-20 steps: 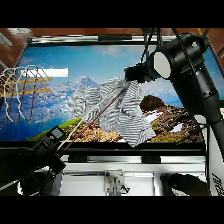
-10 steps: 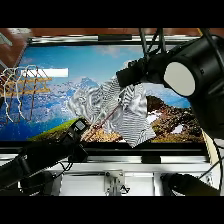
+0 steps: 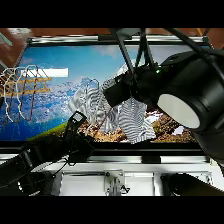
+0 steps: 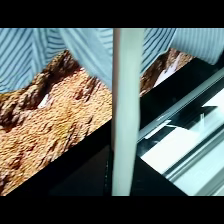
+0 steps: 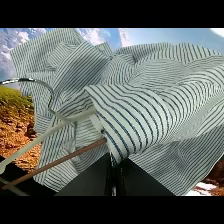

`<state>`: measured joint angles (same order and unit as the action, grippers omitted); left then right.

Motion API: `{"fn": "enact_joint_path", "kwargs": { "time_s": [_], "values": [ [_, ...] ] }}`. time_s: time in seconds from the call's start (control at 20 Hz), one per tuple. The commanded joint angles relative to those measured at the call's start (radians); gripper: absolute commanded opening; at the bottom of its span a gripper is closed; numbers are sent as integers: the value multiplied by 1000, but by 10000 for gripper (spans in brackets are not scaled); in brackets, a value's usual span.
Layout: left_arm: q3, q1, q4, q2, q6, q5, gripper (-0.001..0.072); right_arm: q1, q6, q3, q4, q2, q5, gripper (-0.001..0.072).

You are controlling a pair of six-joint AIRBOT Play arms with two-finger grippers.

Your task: Fold the shirts.

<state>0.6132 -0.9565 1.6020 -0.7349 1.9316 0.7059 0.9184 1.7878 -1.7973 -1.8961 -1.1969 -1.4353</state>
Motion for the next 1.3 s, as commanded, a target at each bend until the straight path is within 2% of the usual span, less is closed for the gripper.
{"fn": "enact_joint_path", "kwargs": {
  "time_s": [0.0, 0.1, 0.45, 0.55, 0.7, 0.8, 0.85, 0.95, 1.0, 1.2, 1.25],
  "values": [
    [23, 0, -115, -2, -90, -32, 48, 19, 13, -1, -10, 11, -56, 73],
    [42, 1, -114, -3, -91, -33, 48, 39, -1, -1, 32, 11, -41, 72],
    [76, 1, -122, -25, -76, -36, 48, 100, -18, -1, 9, 11, -40, 73],
    [76, 11, -122, -26, -55, -51, 48, 100, -16, -1, 13, 6, -88, 72],
    [76, 49, -122, -26, -26, -93, 48, 99, 34, -1, 15, -23, -259, 73],
    [76, 65, -121, -26, -27, -97, 48, 99, 37, -1, 1, -44, -274, 73],
    [76, 66, -121, -26, -28, -97, 48, 98, 40, -1, 2, -51, -231, 98],
    [76, 64, -122, -26, -31, -96, 48, 98, 41, -1, 2, -50, -143, 646],
    [76, 65, -122, -26, -31, -97, 48, 98, 41, -8, -13, -47, -134, 670],
    [76, 65, -121, -26, -35, -97, 48, 34, 41, -135, -225, 18, -203, 667],
    [76, 65, -121, -26, -35, -97, 48, -34, 41, -153, -240, 47, -200, 631]
  ]
}}
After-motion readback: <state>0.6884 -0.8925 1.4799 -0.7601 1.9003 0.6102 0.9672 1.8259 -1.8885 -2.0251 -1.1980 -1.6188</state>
